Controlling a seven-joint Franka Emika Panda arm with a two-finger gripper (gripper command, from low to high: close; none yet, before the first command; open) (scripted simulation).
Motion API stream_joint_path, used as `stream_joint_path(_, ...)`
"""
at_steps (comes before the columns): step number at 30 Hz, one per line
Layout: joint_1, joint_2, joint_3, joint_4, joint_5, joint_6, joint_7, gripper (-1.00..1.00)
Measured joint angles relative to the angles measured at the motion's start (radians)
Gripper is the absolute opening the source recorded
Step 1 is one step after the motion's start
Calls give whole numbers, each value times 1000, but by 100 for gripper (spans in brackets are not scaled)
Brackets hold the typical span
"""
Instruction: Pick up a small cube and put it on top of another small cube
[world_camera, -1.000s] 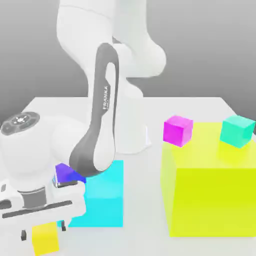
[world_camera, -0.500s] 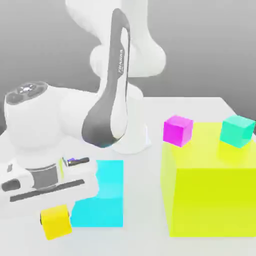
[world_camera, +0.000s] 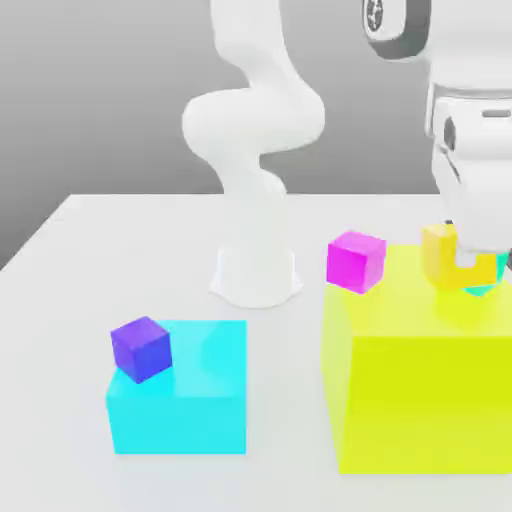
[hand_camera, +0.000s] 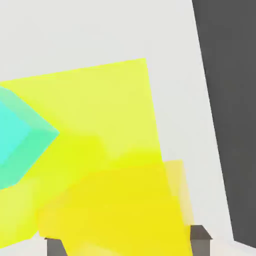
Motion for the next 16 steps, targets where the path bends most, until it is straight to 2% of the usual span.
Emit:
stream_joint_path(2,43,-52,30,-18,-5,-35,-55,-100)
stream_joint_path(5,54,-35,47,-87,-6,51,-77,-100)
stream_joint_path(6,55,-23,49,-112,-6,88,-78,100)
stream_joint_path(12,55,-17,50,-124,-7,108,-78,100)
stream_joint_path(16,58,-59,45,-51,-10,-6,-78,100)
